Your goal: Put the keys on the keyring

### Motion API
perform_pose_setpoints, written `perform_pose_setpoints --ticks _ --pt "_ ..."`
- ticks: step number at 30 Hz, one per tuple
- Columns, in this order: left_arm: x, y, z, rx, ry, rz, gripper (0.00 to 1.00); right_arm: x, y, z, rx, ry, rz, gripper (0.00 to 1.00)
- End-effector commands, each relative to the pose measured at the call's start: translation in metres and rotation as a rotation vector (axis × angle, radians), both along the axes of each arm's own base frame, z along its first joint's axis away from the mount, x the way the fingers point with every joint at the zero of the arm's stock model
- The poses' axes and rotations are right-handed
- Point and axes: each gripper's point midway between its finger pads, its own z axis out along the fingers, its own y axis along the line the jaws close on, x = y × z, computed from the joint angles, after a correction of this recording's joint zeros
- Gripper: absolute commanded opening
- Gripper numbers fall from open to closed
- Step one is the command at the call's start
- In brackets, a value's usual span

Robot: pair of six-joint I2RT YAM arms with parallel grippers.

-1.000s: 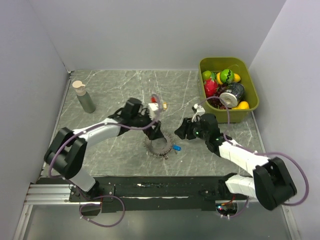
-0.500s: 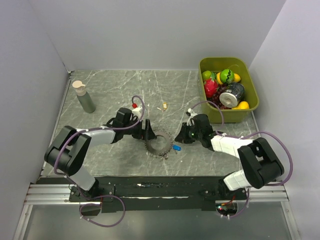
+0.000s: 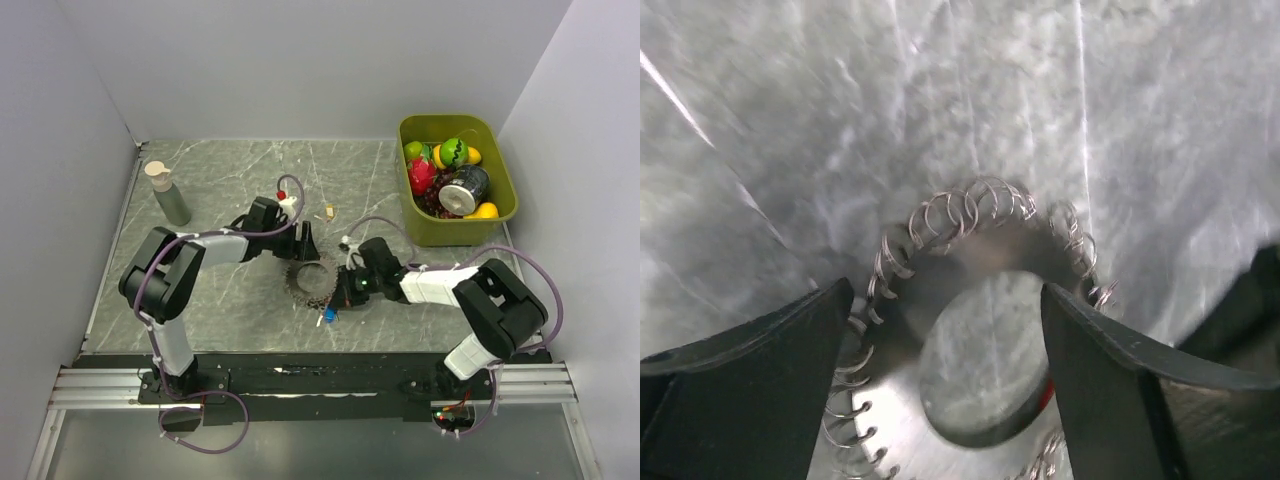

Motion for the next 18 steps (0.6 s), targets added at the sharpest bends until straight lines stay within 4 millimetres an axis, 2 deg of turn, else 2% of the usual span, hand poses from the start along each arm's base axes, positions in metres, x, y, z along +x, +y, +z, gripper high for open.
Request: perform_pose_setpoints --ticks 1,4,5,7,9,10,11,13,14,16,18 --pt "0.021 0.016 0.006 0.133 -0.065 0.034 0.85 -0.011 0.027 0.017 0.032 -0.009 0.148 0.04" --pt "0.031 0.025 0.025 0.194 -0.120 0.052 0.89 -0.010 0.028 0.024 0.027 -0.011 0.167 0.07" --pt "0.034 0.026 0.033 0.199 -0.139 0.054 0.89 -0.008 0.028 0.032 0.033 -0.035 0.171 0.09" --pt "0.034 0.029 0.046 0.198 -0.170 0.058 0.90 -0.009 0.022 0.038 0.007 -0.057 0.173 0.16" --pt "0.030 0.029 0.056 0.179 -0.182 0.058 0.90 -0.004 0.019 0.057 0.021 -0.116 0.168 0.24" --pt "0.029 0.027 0.061 0.164 -0.192 0.051 0.89 0.002 0.015 0.062 0.016 -0.141 0.144 0.27" --pt "0.023 0.024 0.062 0.141 -0.182 0.039 0.89 0.016 0.006 0.074 0.036 -0.183 0.095 0.35" --pt "0.018 0.019 0.070 0.106 -0.190 0.026 0.87 0.028 -0.006 0.082 0.075 -0.182 0.027 0.38" --pt "0.015 0.015 0.072 0.076 -0.185 0.013 0.86 0.049 -0.021 0.090 0.101 -0.207 -0.042 0.39" --pt "0.008 0.008 0.074 0.046 -0.175 -0.003 0.85 0.063 -0.033 0.093 0.115 -0.201 -0.096 0.40" --pt "0.000 -0.003 0.074 0.000 -0.147 -0.030 0.84 0.078 -0.044 0.086 0.093 -0.188 -0.132 0.40"
